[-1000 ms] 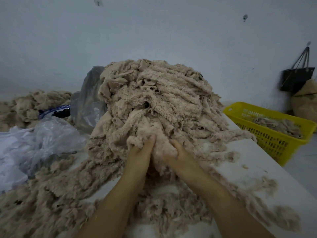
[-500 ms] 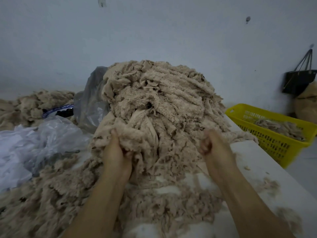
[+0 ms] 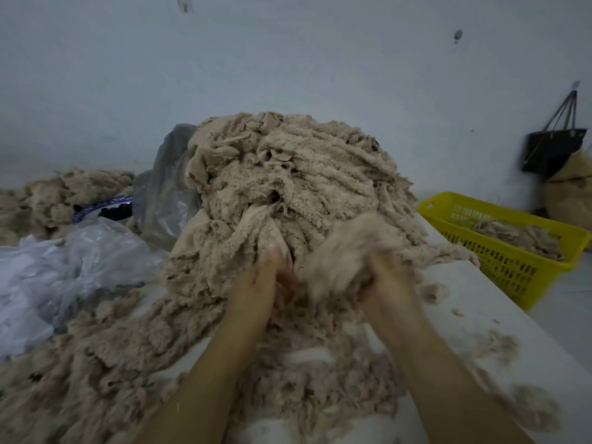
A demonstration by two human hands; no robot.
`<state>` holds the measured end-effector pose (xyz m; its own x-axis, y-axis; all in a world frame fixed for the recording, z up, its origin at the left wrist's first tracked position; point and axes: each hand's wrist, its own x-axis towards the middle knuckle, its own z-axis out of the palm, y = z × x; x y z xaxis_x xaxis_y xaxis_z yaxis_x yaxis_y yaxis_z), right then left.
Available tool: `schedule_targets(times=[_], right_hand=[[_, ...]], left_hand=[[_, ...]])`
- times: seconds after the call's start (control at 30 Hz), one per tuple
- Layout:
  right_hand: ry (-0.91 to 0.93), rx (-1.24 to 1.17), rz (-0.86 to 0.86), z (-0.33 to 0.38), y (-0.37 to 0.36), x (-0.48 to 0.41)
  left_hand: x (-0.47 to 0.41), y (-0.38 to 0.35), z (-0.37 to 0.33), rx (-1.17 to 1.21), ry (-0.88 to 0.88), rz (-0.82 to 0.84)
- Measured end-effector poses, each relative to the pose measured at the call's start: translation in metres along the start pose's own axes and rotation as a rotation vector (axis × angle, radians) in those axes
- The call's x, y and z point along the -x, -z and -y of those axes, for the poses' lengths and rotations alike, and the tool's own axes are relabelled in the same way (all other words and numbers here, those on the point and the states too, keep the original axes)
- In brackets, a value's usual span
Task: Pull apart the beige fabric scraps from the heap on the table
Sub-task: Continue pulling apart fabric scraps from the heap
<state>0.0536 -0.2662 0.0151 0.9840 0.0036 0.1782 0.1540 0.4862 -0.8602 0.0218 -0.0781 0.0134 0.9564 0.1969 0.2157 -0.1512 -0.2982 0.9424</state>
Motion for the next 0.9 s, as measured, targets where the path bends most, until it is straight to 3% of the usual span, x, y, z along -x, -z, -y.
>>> schedule_targets(times=[0.07, 0.1, 0.2, 0.27, 0.33, 0.4, 0.5, 0.57, 0.7, 0.77, 0.9], right_hand=[[0.104, -0.6, -0.195, 0.024, 0.024, -0.005], [0.124, -0.785, -0.315, 0.029, 0.034, -0.006], [-0.043, -0.752, -0.494, 0.018, 0.048, -0.006], [-0.161, -0.541, -0.446, 0.003, 0.041, -0.008], [-0.208, -0.349, -0.326, -0.004, 0.026, -0.011], [-0.23, -0.162, -0.185, -0.01, 0.012, -0.009], [-0.292, 0.088, 0.121, -0.02, -0.004, -0.001], [-0.334, 0.196, 0.22, -0.024, -0.009, 0.004], [-0.335, 0.326, 0.149, -0.024, -0.005, 0.0], [-0.363, 0.306, 0.024, -0.022, -0.006, 0.0], [-0.445, -0.087, -0.218, -0.014, -0.008, -0.006]], left_hand=[[-0.01, 0.012, 0.006, -0.017, -0.117, -0.322], [-0.016, 0.019, 0.009, -0.059, -0.138, -0.434], [-0.031, 0.035, 0.025, -0.206, -0.038, -0.479], [-0.03, 0.036, 0.029, -0.238, 0.11, -0.381], [-0.024, 0.028, 0.026, -0.262, 0.1, -0.295], [-0.014, 0.015, 0.015, -0.378, -0.13, -0.226], [0.002, -0.012, -0.001, -0.554, -0.485, 0.062], [0.009, -0.021, -0.003, -0.683, -0.564, 0.252], [0.015, -0.025, -0.006, -0.706, -0.66, 0.439], [0.018, -0.031, -0.007, -0.652, -0.686, 0.518], [0.012, -0.032, -0.003, -0.572, -0.458, 0.594]])
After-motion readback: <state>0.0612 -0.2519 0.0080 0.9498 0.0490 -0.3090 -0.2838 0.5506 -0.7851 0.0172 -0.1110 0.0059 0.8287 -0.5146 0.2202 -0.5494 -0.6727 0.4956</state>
